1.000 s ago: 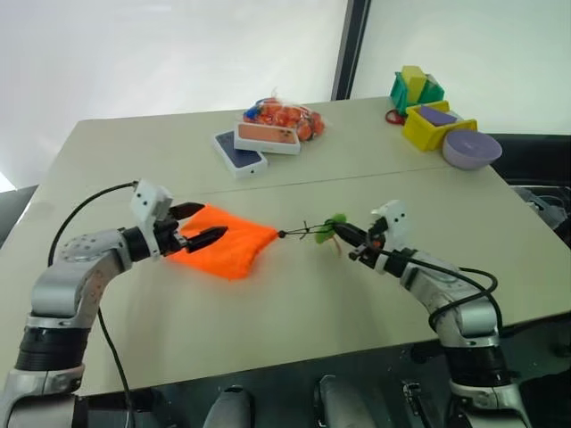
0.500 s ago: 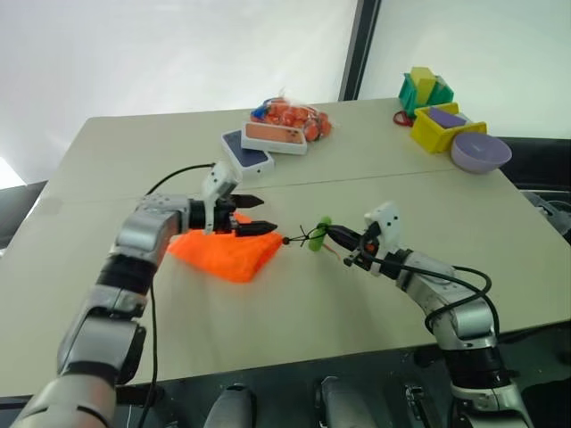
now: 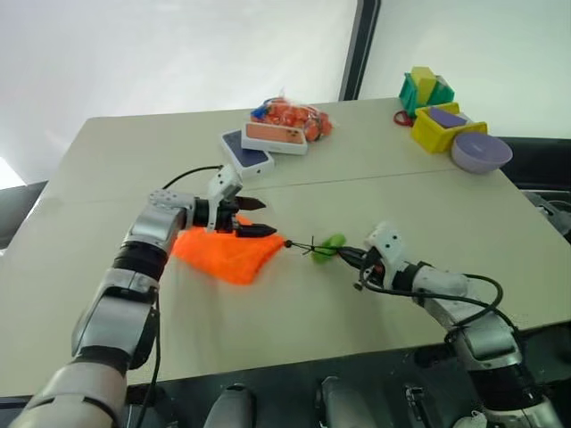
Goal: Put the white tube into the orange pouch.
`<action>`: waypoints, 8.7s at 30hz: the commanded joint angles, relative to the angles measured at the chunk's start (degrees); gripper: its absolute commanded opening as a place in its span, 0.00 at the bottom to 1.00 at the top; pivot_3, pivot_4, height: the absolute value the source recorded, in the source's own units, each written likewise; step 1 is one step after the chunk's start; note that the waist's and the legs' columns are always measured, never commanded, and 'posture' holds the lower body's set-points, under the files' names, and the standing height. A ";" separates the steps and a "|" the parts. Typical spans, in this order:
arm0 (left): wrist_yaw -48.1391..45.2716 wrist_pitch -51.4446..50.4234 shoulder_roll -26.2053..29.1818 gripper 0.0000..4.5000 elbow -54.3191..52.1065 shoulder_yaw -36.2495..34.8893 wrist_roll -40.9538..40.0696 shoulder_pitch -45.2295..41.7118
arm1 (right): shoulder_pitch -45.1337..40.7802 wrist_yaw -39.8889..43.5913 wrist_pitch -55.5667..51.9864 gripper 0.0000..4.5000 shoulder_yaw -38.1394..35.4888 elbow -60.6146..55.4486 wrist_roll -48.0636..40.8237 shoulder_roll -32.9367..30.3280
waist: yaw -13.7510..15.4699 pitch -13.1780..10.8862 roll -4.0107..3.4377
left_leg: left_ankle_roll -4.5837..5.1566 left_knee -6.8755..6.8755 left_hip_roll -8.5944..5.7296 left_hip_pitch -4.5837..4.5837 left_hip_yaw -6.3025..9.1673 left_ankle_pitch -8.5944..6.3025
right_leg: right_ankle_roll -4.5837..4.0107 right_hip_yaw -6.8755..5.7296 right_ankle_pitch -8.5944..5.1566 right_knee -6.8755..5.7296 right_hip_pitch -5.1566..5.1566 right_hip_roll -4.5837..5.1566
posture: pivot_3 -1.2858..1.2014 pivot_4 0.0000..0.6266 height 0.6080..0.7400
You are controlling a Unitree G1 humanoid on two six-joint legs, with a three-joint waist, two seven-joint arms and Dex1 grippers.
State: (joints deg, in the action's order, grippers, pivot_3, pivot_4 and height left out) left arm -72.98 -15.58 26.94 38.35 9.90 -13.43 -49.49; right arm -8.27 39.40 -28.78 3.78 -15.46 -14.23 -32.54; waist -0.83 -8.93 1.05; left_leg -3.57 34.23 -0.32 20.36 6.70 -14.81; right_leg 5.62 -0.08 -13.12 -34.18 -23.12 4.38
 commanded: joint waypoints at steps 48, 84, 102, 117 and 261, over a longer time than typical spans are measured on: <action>-1.95 -0.52 -2.60 1.00 -7.00 -1.60 2.31 0.72 | -1.50 4.50 -2.50 0.50 -1.88 -6.97 0.00 -7.49 | -0.10 -0.02 0.04 | 0.09 0.49 0.00 -0.01 0.01 -0.06 | 0.01 -0.02 -0.03 -0.06 0.25 0.00 | 0.52 0.24 1.00; 0.39 -4.20 -2.05 1.00 -13.58 -0.75 0.55 4.14 | -7.14 4.67 1.49 0.01 6.65 -0.86 6.02 -3.12 | 0.01 -0.02 0.01 | 0.10 0.63 -0.01 -0.01 0.02 -0.06 | 0.00 -0.04 -0.02 -0.09 0.32 0.00 | 0.52 0.24 1.00; 5.73 3.07 0.26 1.00 -26.17 -3.77 -0.14 12.93 | -7.15 3.03 -9.61 0.01 -3.45 -7.82 -9.85 3.10 | 0.00 -0.04 -0.09 | 0.17 0.62 0.01 -0.02 0.03 -0.10 | -0.18 -0.03 0.08 -0.09 0.31 0.01 | 0.52 0.24 1.00; 23.62 17.27 -1.28 1.00 -44.11 -3.85 7.96 28.01 | -9.17 -0.11 -15.39 0.01 -6.50 -5.94 -19.56 6.76 | 0.15 -0.05 -0.14 | 0.17 0.73 -0.01 -0.02 0.03 -0.11 | -0.21 -0.03 -0.10 -0.05 0.40 0.04 | 0.52 0.24 1.00; 59.19 33.24 0.62 0.06 -45.27 -0.82 34.39 53.00 | -17.51 -19.97 -19.64 0.00 -18.00 11.28 -31.67 13.13 | 0.14 -0.15 -0.47 | 0.32 0.01 0.00 0.03 -0.03 -0.21 | -0.26 -0.04 -0.15 0.14 -0.01 0.09 | 0.52 0.24 1.00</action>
State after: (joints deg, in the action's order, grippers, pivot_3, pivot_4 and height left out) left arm -13.63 18.67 26.64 -6.11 11.48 21.72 2.59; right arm -24.13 20.03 -50.77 -12.14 -3.19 -46.50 -19.04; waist -0.69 -9.07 0.58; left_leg -3.25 34.24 -0.32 20.39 6.66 -15.02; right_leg 5.37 -0.12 -13.27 -34.04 -23.13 4.47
